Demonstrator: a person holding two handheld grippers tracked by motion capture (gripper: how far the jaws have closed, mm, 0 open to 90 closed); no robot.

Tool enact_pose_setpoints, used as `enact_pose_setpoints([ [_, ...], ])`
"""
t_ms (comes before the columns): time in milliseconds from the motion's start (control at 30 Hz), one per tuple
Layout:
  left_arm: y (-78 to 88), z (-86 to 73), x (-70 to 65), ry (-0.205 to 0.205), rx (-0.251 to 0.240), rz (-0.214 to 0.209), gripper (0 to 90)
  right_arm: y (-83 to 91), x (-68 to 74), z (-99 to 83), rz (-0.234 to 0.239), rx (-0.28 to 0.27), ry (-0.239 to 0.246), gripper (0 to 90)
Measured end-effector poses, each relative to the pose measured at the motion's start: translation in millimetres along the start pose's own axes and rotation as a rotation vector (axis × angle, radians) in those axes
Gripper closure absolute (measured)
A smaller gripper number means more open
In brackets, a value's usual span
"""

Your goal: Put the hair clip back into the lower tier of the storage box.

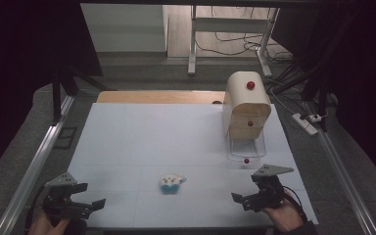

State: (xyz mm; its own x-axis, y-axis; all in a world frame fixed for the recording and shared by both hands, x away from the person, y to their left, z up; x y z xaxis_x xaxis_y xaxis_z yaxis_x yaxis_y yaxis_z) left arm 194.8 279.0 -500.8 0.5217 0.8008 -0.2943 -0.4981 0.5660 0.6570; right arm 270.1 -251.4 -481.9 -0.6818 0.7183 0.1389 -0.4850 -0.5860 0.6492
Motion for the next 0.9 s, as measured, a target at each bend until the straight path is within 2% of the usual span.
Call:
enact_pose_setpoints([
  [267,-0.2,0.1,-0.3,-0.003,0.002,0.002,2.4,-9.4,5.6,4.7,0.029,-0.002,0.017,0.0],
  [700,-0.5,0.1,-0.6,-0.002,0.005,0.004,2.5,-29.0,15.9,10.2,0.072,0.042,0.07,0.0],
  [900,-0.6,0.1,-0.6,-0.002,0.006,0.005,2.6,-38.5,20.2,13.1,0.091,0.054,0.074,0.0],
])
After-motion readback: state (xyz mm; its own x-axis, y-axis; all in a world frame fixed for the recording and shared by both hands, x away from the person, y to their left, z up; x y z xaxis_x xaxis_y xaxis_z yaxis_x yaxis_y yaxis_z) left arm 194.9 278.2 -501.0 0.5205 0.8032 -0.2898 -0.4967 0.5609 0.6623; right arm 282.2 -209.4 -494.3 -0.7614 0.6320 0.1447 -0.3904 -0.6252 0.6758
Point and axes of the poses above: each handheld gripper's, and its own axes: y roughly backward along the jaws, z roughly out of its top, x roughly to its left, the point moved 2 cm from there along -y, roughly forward along the jaws, and after that the axes turned 5 degrees about -x, right-handed, at the moved point
